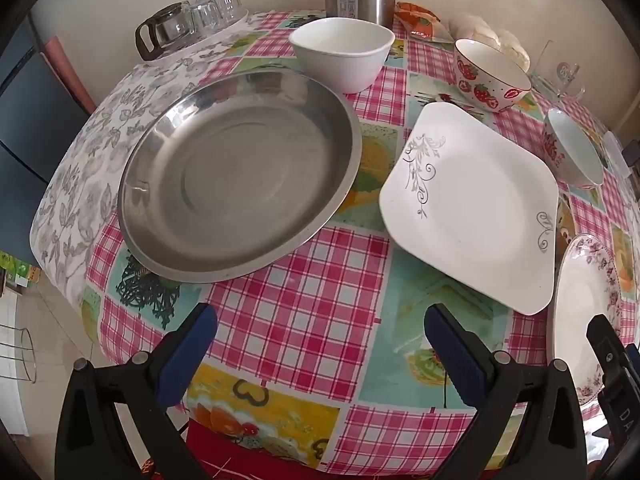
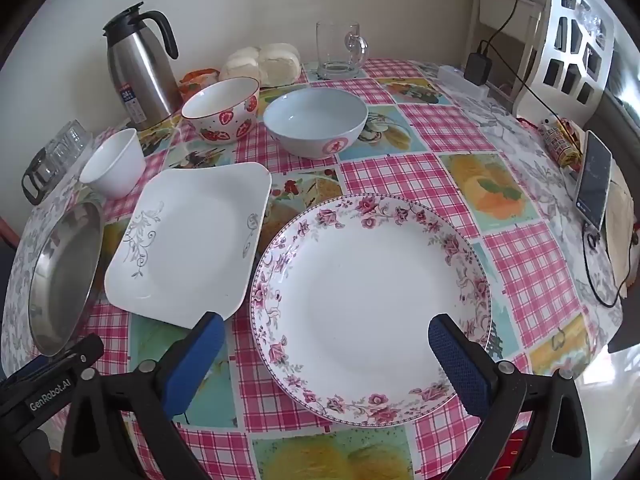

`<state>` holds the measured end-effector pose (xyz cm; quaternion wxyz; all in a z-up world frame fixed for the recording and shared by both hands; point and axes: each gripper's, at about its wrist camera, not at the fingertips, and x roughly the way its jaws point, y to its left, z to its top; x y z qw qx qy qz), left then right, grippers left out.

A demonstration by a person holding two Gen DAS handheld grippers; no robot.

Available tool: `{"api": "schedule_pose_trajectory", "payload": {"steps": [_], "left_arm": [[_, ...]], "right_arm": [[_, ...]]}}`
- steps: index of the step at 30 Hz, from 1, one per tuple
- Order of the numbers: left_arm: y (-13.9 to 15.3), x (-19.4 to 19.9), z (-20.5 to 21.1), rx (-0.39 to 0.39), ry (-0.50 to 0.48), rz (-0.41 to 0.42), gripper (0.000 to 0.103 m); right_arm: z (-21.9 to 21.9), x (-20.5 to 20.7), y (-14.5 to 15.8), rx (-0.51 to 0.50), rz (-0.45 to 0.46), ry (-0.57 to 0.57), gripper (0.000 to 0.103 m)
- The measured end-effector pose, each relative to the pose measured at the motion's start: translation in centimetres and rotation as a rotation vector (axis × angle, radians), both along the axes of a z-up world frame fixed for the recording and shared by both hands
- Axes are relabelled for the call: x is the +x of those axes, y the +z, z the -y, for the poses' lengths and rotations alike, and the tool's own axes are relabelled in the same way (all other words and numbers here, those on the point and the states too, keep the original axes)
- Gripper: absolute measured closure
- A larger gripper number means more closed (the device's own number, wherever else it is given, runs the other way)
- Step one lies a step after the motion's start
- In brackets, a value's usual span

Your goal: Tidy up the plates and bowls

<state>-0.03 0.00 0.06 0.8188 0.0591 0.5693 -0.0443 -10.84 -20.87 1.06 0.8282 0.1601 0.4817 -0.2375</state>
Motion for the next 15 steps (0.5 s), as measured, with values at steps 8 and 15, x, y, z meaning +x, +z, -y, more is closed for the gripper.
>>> {"api": "schedule_pose_trajectory", "payload": {"steps": [8,15], "left_arm": [[-0.18,-0.19,0.05,0.006,-0.007,-0.002,0.0],[-0.24,0.06,-0.08,0.013,-0.001,-0.008,0.0]], "right_arm": [[-0.02,0.14,-0.25,0.006,-0.005,0.003,0.0],[-0.16,0.28,-0.48,-0.002,-0.019,0.01,0.0]]}}
